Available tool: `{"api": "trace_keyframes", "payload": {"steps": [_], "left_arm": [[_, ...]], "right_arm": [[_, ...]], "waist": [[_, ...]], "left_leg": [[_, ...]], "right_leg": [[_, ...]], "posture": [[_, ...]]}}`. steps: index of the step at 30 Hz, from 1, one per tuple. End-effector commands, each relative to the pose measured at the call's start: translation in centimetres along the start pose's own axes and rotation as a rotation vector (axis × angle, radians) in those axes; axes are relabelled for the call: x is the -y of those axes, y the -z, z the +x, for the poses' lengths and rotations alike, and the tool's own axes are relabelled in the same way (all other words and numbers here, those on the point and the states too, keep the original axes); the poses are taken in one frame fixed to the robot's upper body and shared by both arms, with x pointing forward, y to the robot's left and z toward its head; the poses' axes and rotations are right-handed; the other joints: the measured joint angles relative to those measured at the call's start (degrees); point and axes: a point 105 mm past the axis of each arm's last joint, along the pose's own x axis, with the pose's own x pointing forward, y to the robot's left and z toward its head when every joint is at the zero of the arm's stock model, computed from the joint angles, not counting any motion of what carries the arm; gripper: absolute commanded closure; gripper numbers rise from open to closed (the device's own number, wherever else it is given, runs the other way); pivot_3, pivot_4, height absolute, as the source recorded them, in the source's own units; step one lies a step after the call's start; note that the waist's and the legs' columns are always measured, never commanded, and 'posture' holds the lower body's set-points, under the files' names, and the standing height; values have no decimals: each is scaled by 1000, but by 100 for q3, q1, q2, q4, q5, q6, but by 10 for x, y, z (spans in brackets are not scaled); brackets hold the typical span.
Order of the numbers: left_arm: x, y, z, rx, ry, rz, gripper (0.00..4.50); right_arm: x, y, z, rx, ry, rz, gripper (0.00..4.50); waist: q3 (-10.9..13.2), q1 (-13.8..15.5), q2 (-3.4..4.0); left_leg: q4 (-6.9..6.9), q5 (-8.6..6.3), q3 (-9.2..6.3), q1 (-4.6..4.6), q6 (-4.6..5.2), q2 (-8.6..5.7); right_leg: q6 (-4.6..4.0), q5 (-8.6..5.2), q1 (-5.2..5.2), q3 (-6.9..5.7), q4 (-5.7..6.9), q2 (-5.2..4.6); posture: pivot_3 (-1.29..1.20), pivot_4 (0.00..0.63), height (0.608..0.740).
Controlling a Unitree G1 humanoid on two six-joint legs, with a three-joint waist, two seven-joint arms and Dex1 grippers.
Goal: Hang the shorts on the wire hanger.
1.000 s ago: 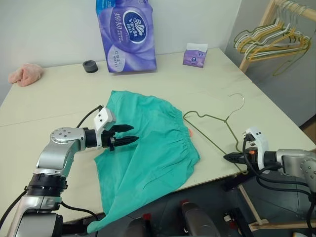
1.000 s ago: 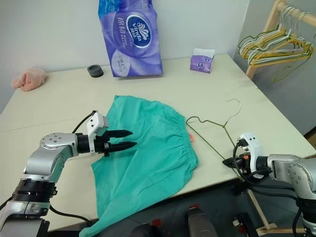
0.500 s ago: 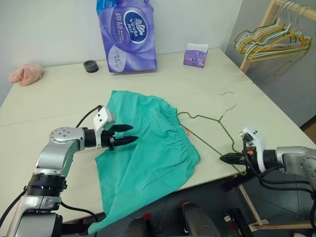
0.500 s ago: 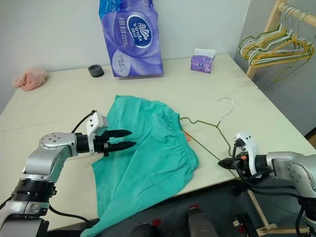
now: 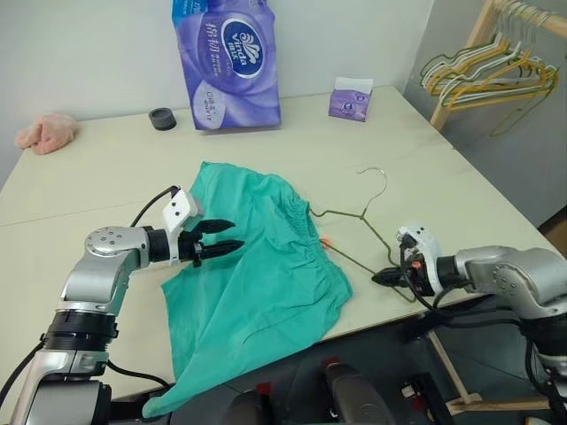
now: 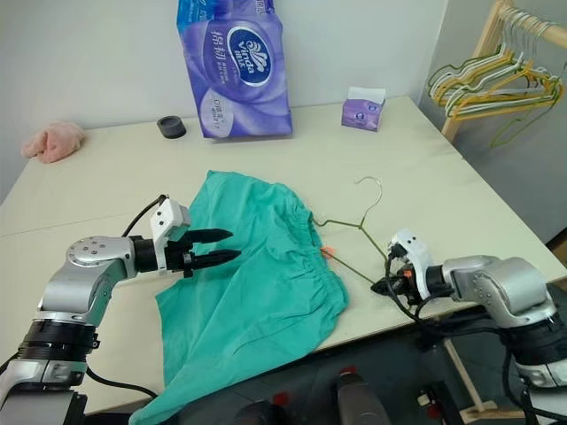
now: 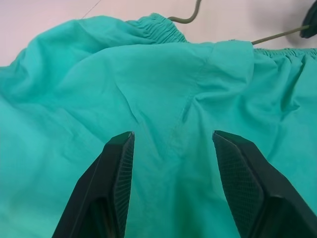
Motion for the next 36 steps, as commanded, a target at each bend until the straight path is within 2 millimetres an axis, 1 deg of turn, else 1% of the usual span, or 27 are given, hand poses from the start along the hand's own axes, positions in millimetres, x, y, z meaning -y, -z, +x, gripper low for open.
{"api": "trace_keyframes", "payload": {"steps": [1, 7, 11, 13, 15, 19, 21, 22, 24, 25, 27, 29, 31, 34, 36], "left_arm": [[-8, -9, -7, 19, -43, 38, 1851], [-10, -10, -6, 36, -69, 41, 1851], [-16, -13, -5, 59, -110, 41, 1851], [-18, -14, -4, 64, -117, 44, 1851], [-18, -14, -4, 66, -120, 47, 1851], [-22, -16, -5, 83, -148, 39, 1851], [-29, -20, -7, 108, -189, 12, 1851], [-35, -22, -9, 119, -218, -3, 1851], [-44, -23, -13, 121, -265, -20, 1851], [-47, -29, -15, 138, -273, -18, 1679], [-57, -46, -22, 194, -295, 3, 1301], [-66, -65, -30, 236, -312, 33, 710], [-71, -77, -34, 254, -318, 64, 72], [-70, -107, -39, 246, -247, 203, 29], [-63, -113, -38, 208, -163, 255, 29]], "right_arm": [[1, -20, 4, 56, -7, -2, 4500], [-18, -37, 21, 111, -103, 91, 4500], [-36, -46, 31, 139, -166, 167, 4500], [-39, -45, 35, 136, -165, 182, 4500], [-38, -46, 38, 146, -139, 182, 4500], [-34, -63, 35, 227, -81, 104, 4500], [-36, -75, 29, 288, -62, 38, 4500], [-37, -81, 26, 314, -38, -30, 4500], [-39, -87, 24, 341, -12, -109, 4500], [-40, -89, 24, 350, 5, -144, 4500], [-45, -92, 25, 364, 24, -207, 4500], [-49, -94, 27, 362, 46, -289, 4500], [-51, -94, 29, 360, 52, -328, 4500], [-57, -93, 30, 342, 63, -445, 4500], [-60, -93, 31, 337, 61, -489, 4500]], "waist": [[0, -1, 0], [-1, 1, 2], [-4, 3, 3], [-5, 3, 4], [-6, 1, 4], [-7, 0, 5], [-8, -1, 6], [-8, -1, 6], [-9, -2, 4], [-14, -3, 4], [-16, -4, 1], [-17, -7, 1], [-21, -8, 0], [-22, -11, -2], [-25, -13, -2]], "left_leg": [[0, 0, 0, 0, 0, 0], [0, 0, -8, -3, 0, 0], [0, 0, -10, -3, -1, 0], [0, 0, -13, -3, -1, 0], [0, 0, -14, -5, -1, 0], [0, 0, -14, -5, -2, -2], [0, 0, -13, -5, -2, -2], [0, 0, -14, -5, -1, -2], [0, 1, -15, -8, -2, -3], [1, 1, -15, -8, -2, -3], [1, 1, -16, -9, -2, -3], [1, 1, -17, -9, -2, -3], [2, 1, -17, -10, -3, -3], [2, 2, -17, -12, -4, -6], [3, 2, -16, -15, -5, -6]], "right_leg": [[0, 1, 0, 1, 0, 0], [-1, 2, -2, -5, 5, -3], [1, 5, -2, -6, 6, -6], [1, 5, -2, -8, 7, -6], [1, 6, -3, -10, 6, -7], [2, 7, -3, -9, 6, -9], [2, 7, -4, -9, 7, -9], [2, 7, -4, -10, 7, -9], [3, 7, -7, -12, 8, -8], [3, 7, -7, -14, 8, -8], [3, 7, -7, -15, 8, -8], [3, 8, -7, -16, 8, -8], [4, 8, -8, -16, 8, -8], [4, 8, -9, -15, 8, -9], [4, 8, -12, -15, 7, -9]], "posture": [[-220, 117, 740], [-218, 113, 740], [-218, 110, 740], [-217, 109, 740], [-216, 108, 740], [-216, 107, 740], [-215, 101, 740], [-216, 99, 740], [-218, 97, 740], [-219, 95, 740], [-219, 95, 740], [-219, 88, 740], [-217, 84, 740], [-214, 82, 740], [-212, 80, 740]]}}
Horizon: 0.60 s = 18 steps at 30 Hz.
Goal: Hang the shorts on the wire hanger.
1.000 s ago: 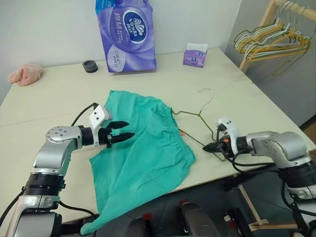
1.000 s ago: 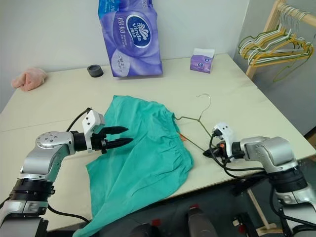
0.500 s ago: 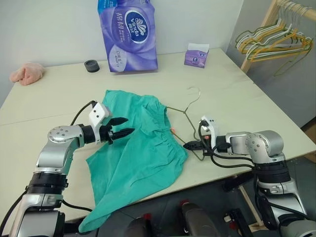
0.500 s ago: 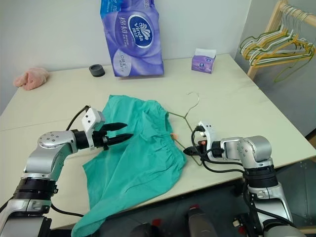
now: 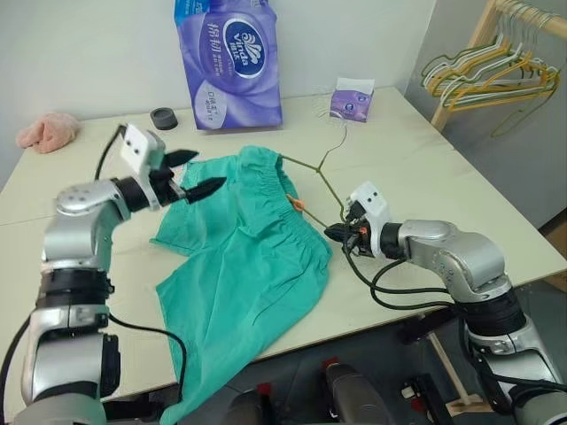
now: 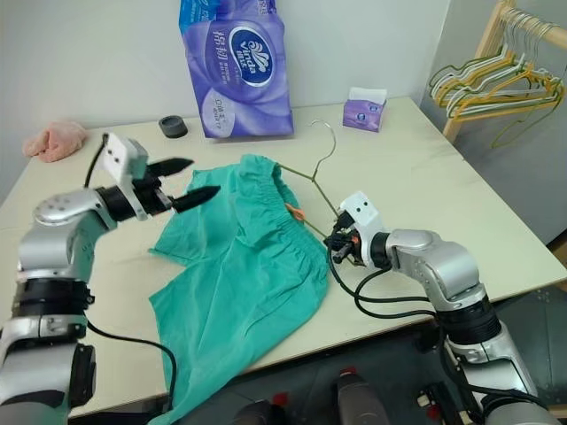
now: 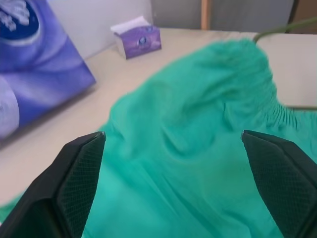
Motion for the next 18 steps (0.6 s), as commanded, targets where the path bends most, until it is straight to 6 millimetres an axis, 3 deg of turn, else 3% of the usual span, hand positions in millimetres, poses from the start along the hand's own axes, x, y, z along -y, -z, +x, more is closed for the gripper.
{"api": "trace_keyframes", "payload": {"steps": [1, 8, 13, 18], "left_arm": [[9, -23, -1, -28, 161, 144, 29], [26, -9, 0, -198, 412, 321, 29], [14, 1, 9, -231, 390, 395, 29], [29, 19, 7, -267, 517, 375, 29]], "right_arm": [[-9, -20, -4, 58, -22, -146, 4500], [-18, -24, -4, 63, -58, -298, 4500], [-25, -26, -5, 70, -85, -380, 4500], [-31, -30, -6, 89, -103, -427, 4500]], "waist": [[-6, -1, 2], [-21, -6, 9], [-21, -2, 8], [-22, -9, 7]], "left_leg": [[0, 0, 0, 1, -1, 0], [0, 1, 1, 2, -1, -1], [3, 1, 3, -2, -1, -1], [3, 0, 3, -2, 0, -1]], "right_leg": [[0, 0, 0, 1, 0, 0], [0, 0, 0, 1, 2, 2], [0, 0, -2, 1, 1, 2], [0, 0, -2, 1, 2, 2]], "posture": [[-211, 79, 740], [-213, 76, 740], [-221, 78, 740], [-230, 82, 740]]}}
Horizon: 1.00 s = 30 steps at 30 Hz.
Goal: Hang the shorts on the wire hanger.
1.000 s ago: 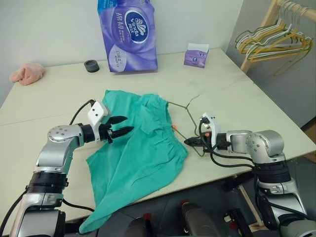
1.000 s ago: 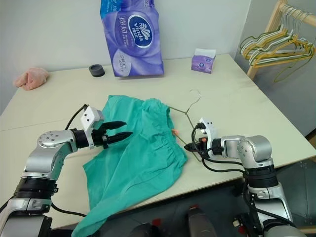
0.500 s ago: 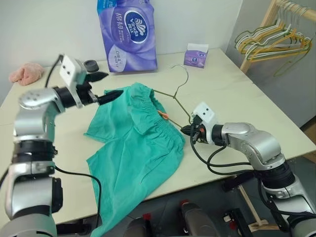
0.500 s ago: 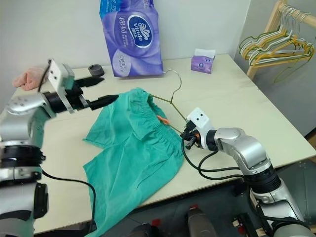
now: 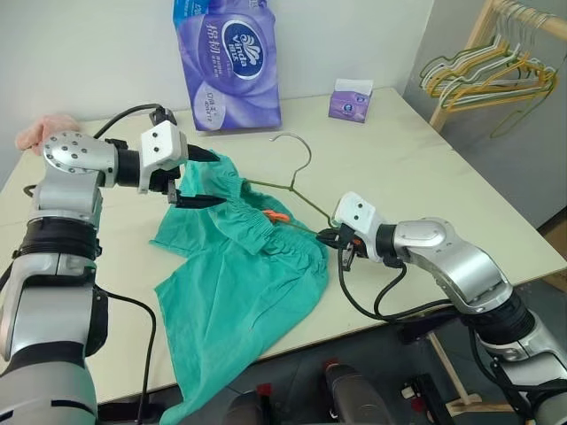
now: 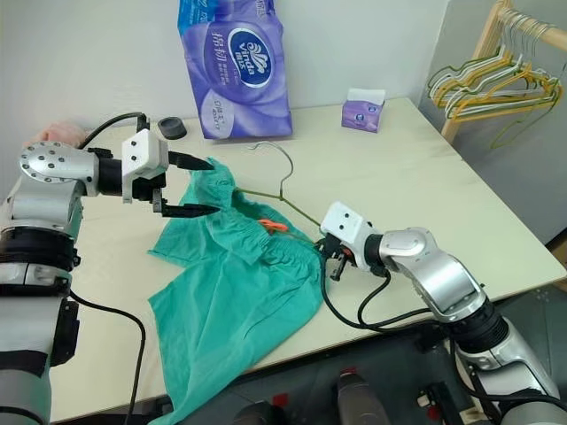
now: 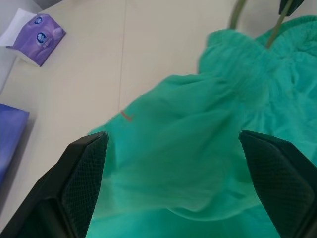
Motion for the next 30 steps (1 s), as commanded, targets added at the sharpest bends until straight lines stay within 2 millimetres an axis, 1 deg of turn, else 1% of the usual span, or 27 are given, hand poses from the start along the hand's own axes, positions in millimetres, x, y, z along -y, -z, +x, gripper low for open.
{"api": "trace_keyframes", "payload": {"steps": [1, 3, 9, 11, 13, 20, 21, 24, 25, 28, 30], "left_arm": [[13, 2, 2, -15, 101, 26, 29], [19, 4, 5, -24, 140, 27, 29], [22, 3, 17, -7, 148, -2, 29], [26, 2, 20, -3, 166, -10, 431], [30, 2, 22, -1, 189, -22, 928], [43, 2, 24, -3, 220, -47, 3234], [44, 2, 24, -3, 221, -50, 3474], [46, 1, 24, -4, 221, -58, 4379], [46, 1, 23, -5, 222, -60, 4467], [46, 0, 22, -9, 220, -64, 4467], [46, 0, 22, -12, 219, -66, 4467]], "right_arm": [[0, -22, -5, 65, 1, -93, 4500], [0, -23, -6, 69, -1, -109, 4500], [-2, -25, -8, 84, -13, -152, 4500], [-3, -27, -8, 91, -16, -164, 4500], [-3, -28, -8, 98, -19, -181, 4500], [-4, -36, -8, 130, -27, -235, 4500], [-4, -37, -9, 139, -28, -245, 4500], [-6, -40, -9, 157, -41, -264, 4500], [-8, -39, -9, 156, -53, -269, 4500], [-17, -35, -9, 144, -119, -310, 4500], [-19, -30, -12, 132, -141, -358, 4500]], "waist": [[0, -5, 0], [0, -18, 0], [0, -14, -1], [-1, -18, -1], [-1, -23, -1], [-1, -52, -1], [-1, -56, -1], [-1, -59, -1], [-1, -54, -1], [-1, -51, -1], [-1, -50, -2]], "left_leg": [[0, 0, 0, 0, 0, 0], [0, 0, 0, 0, 0, 0], [4, 0, -1, -1, 0, 0], [5, 0, -1, -1, 0, 0], [5, 0, -2, -1, 0, 0], [4, 0, -5, 0, 0, 1], [4, 0, -4, 0, 0, 1], [5, 0, -6, 0, 0, 1], [5, 0, -7, -1, 0, 0], [6, 0, -6, 0, 0, 0], [6, 0, -6, 0, 0, 0]], "right_leg": [[0, 0, 0, 0, 0, 0], [0, 0, -1, 0, 1, 0], [0, 0, 1, 0, 1, 0], [0, 0, 0, 1, 2, 0], [0, 0, 0, 0, 3, 0], [0, 0, 0, -1, 4, 0], [0, 0, 0, -1, 5, 0], [0, 0, 0, -2, 5, 0], [0, 0, 1, -3, 5, 0], [0, 0, 1, -2, 5, 0], [0, 0, 1, -3, 5, 0]], "posture": [[-232, 83, 740], [-233, 84, 740], [-238, 84, 740], [-238, 84, 740], [-238, 84, 740], [-240, 86, 740], [-239, 86, 740], [-236, 86, 740], [-236, 86, 740], [-235, 85, 740], [-235, 85, 740]]}}
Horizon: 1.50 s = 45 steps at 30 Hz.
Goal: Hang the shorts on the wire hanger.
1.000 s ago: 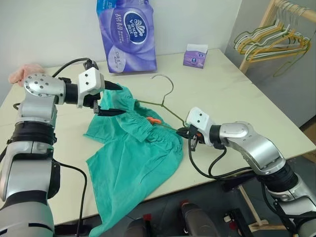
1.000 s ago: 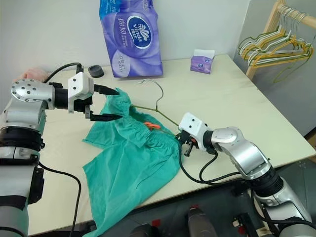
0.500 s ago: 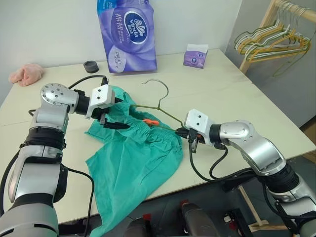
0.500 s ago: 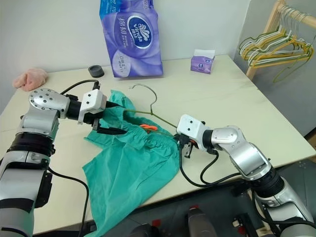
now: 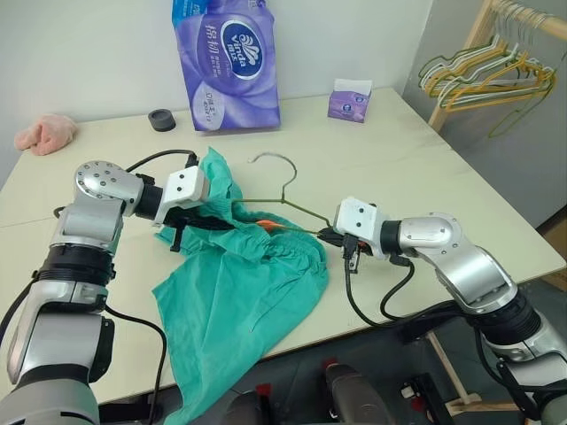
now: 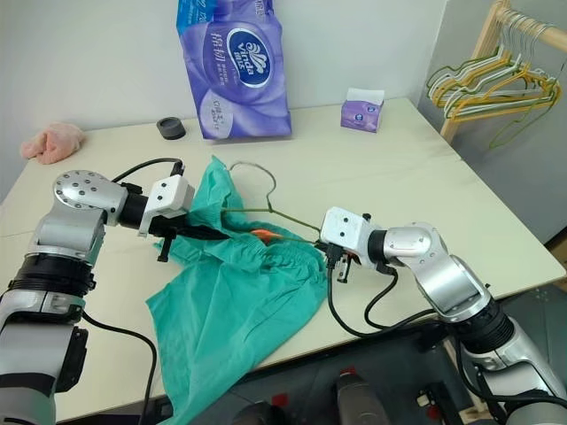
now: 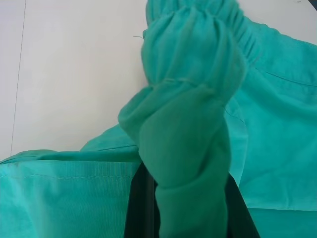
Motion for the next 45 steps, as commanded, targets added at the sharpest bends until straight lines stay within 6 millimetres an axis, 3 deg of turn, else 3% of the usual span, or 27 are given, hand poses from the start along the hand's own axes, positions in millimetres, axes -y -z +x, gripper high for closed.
{"api": "trace_keyframes", "payload": {"steps": [1, 7, 11, 13, 15, 20, 23, 34, 37, 45], "left_arm": [[-2, -10, 2, 28, -9, 25, 4467], [-2, -8, 1, 17, -27, 14, 4500], [-6, -6, -1, 26, -74, -9, 4500], [-7, -5, -2, 31, -93, -19, 4500], [-10, -5, -2, 38, -115, -26, 4500], [-13, -7, -1, 57, -141, -34, 4500], [-13, -8, -1, 66, -148, -35, 4500], [-15, -9, -3, 68, -168, -31, 4500], [-14, -8, -2, 72, -171, -33, 4500], [-13, -6, -1, 77, -184, -39, 4500]], "right_arm": [[-10, -26, -5, 114, -72, -165, 4500], [9, 20, -40, -59, -65, -237, 2716], [21, 59, -77, -167, 30, -102, 1301], [18, 67, -83, -163, 65, -45, 586], [8, 66, -77, -80, 127, 57, 22], [-14, 50, -41, 111, 264, 334, 22], [-20, 49, -17, 136, 331, 465, 22], [-47, 51, 14, 98, 242, 582, 22], [-46, 50, 20, 108, 243, 625, 603], [-37, 51, 30, 112, 306, 645, 3375]], "waist": [[0, 0, 0], [0, 31, 0], [-1, 70, -2], [-1, 68, -2], [-4, 55, -6], [-11, 5, -14], [-13, 18, -16], [-17, 75, -21], [-17, 68, -21], [-18, 74, -23]], "left_leg": [[0, 0, 0, 0, 0, 0], [0, 0, 1, 0, 0, -1], [4, 0, 5, 4, 1, -2], [4, -1, 2, 3, 1, -1], [4, 0, 3, 6, 1, -1], [1, 0, 8, 15, 1, 10], [4, 0, 8, 16, 0, 9], [22, 0, 5, 10, 1, -1], [22, 0, 5, 10, 1, -1], [22, 0, 3, 10, 1, -1]], "right_leg": [[0, 0, 0, 1, 0, 0], [0, 0, 2, 0, -2, 0], [0, 0, 8, 4, -3, -2], [0, 0, 9, 1, -3, -1], [0, 0, 9, 3, 3, 0], [-1, -3, 0, 13, 35, 12], [-2, -3, -3, 14, 41, 11], [-1, -4, -1, 10, 43, 1], [-1, -4, -1, 10, 43, 2], [-1, -4, -1, 9, 44, 1]], "posture": [[-233, 85, 740], [-230, 88, 740], [-233, 94, 740], [-237, 97, 740], [-241, 99, 740], [-241, 103, 740], [-236, 102, 740], [-219, 97, 740], [-217, 94, 740], [-213, 91, 740]]}}
